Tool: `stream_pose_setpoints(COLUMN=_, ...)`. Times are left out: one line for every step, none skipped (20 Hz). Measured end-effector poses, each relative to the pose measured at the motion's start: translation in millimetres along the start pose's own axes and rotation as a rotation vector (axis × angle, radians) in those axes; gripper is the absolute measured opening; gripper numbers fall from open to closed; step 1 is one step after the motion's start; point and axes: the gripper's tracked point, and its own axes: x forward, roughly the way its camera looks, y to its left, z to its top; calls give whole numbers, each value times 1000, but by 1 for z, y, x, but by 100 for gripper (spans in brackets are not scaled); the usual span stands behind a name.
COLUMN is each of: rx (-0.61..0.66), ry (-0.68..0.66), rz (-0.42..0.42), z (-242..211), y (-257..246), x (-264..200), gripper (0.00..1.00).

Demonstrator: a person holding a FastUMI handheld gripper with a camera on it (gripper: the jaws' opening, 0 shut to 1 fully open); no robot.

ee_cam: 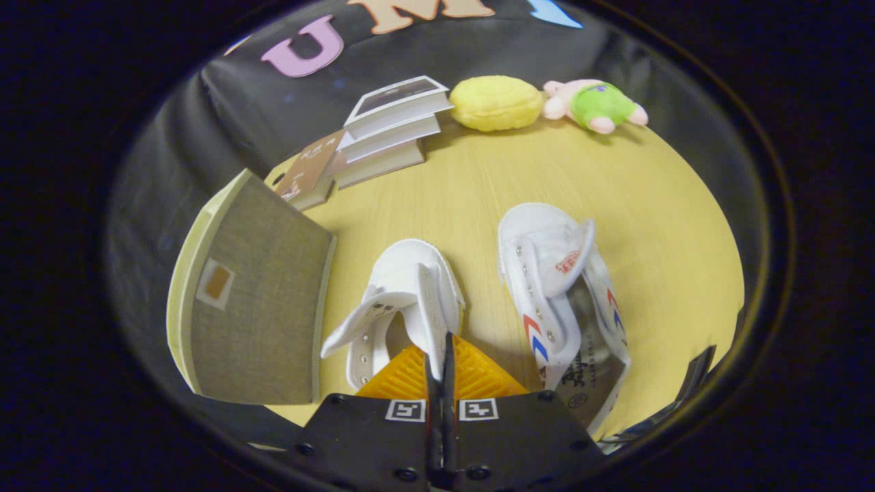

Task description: Open the storage box then place both shoes into the box .Put the left shoe in first, then the right shoe, with the right side of both shoes facing outward in a uniform manner.

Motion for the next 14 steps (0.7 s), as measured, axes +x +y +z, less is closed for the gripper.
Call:
stream_pose_setpoints(rx=33, ry=-4, rz=11, z=5, y=2, x=-6, gripper=4)
stream_pose_setpoints(rx=70, ry=-13, rz=20, z=11, y=6, x=-13, gripper=4)
stream_pose_setpoints(rx=99, ry=-17, rz=29, z=15, y=10, x=-21, gripper=4)
stream_pose_setpoints(rx=114, ry=-27, rz=40, z=22, y=16, x=-29, gripper=4)
stream_pose_setpoints(rx=122, ry=-43, rz=52, z=30, y=23, x=-39, gripper=4)
stream_pose_setpoints(rx=125, ry=-56, rz=61, z=37, y=30, x=-48, gripper=4)
stream_pose_setpoints(rx=122, ry=-69, rz=72, z=44, y=39, x=-57, gripper=4)
stream_pose_setpoints(rx=126, ry=-83, rz=80, z=51, y=47, x=-67, gripper=4)
stream_pose_setpoints(rx=127, ry=-94, rz=93, z=58, y=58, x=-75, gripper=4)
stream_pose_setpoints(rx=124, ry=-102, rz=111, z=65, y=70, x=-82, gripper=4)
stream_pose_setpoints(rx=125, ry=-116, rz=126, z=71, y=82, x=-90, gripper=4)
stream_pose_setpoints(rx=123, ry=-124, rz=141, z=77, y=95, x=-95, gripper=4)
stream_pose_setpoints(rx=116, ry=-141, rz=157, z=85, y=109, x=-100, gripper=4)
stream_pose_setpoints(rx=107, ry=-153, rz=168, z=89, y=120, x=-104, gripper=4)
